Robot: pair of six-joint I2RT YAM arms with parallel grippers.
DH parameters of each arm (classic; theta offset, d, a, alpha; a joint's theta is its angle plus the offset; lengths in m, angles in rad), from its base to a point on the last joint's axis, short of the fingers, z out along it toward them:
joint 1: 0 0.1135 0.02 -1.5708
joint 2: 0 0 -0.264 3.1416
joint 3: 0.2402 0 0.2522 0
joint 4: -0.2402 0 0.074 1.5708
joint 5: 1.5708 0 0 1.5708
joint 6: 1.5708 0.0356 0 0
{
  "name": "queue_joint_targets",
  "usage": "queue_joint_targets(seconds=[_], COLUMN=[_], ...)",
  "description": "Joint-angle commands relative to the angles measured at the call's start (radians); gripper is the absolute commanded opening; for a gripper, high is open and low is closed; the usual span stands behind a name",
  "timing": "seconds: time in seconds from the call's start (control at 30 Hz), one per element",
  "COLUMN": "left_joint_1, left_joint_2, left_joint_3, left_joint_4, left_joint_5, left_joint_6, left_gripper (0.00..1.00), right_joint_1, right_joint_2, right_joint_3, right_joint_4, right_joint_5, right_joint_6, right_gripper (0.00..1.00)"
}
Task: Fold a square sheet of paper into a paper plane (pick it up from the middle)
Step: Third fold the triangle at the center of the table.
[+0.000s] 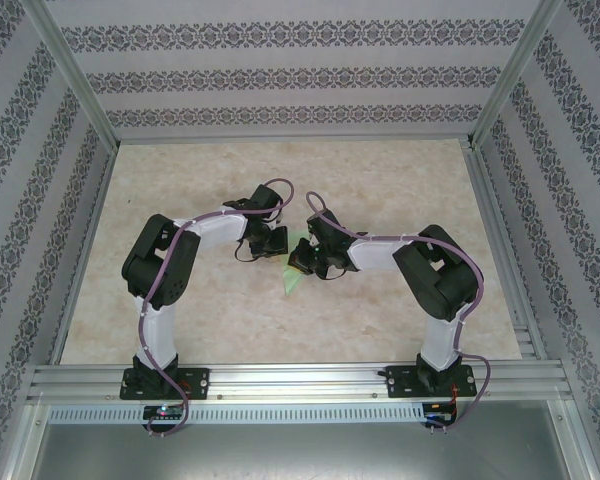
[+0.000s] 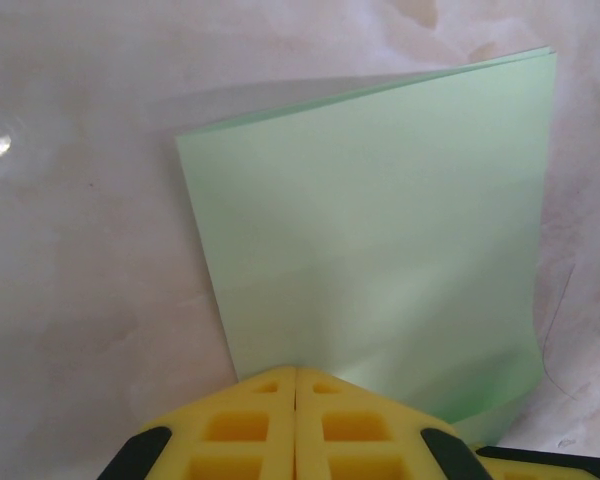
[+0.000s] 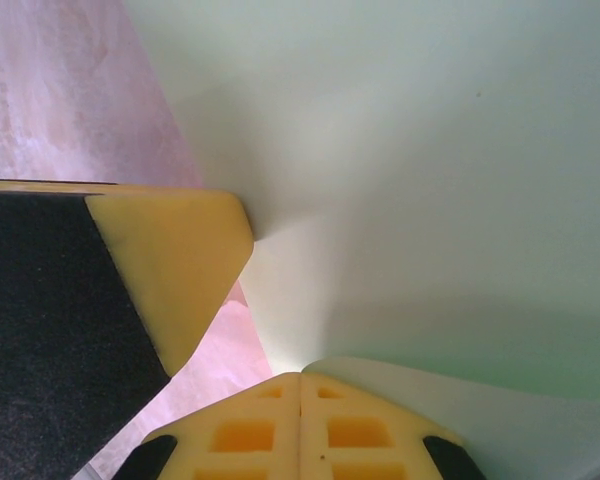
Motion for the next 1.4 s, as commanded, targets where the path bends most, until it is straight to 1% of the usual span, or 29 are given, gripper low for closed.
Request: queue_joint_targets(seconds=[0.0, 0.73, 0.9, 1.1, 1.37], left_joint_1=[0.006, 0.006, 0.006, 0.037, 0.078], left_joint_2=[0.011, 0.004, -0.015, -0.079, -0.160], left_joint_3=[-0.009, -0.010, 0.002, 0.022, -0.013], left_joint_4=[-0.025, -0.026, -0.038, -0.058, -0.062], left_joint_5=[-0.001, 0.000, -0.009, -0.042, -0.041], left_joint_6=[0.021, 0.020, 0.020, 0.004, -0.002], left_gripper=[0.08, 0.08, 0.08, 0.14, 0.19], right_joint_1=[-0.002, 0.001, 0.001, 0.002, 0.004], right_joint_2=[-0.006, 0.010, 0.017, 0.027, 0.027], right_joint_3=[-0.006, -0.010, -0.007, -0.006, -0.001], right_joint_4=[-0.002, -0.020, -0.039, -0.060, -0.061], right_joint_5=[0.031, 0.040, 0.040, 0.043, 0.036], right_joint_6=[0.003, 0.006, 0.006, 0.003, 0.005], right_gripper=[0.03, 0.04, 0.06, 0.13, 0.31])
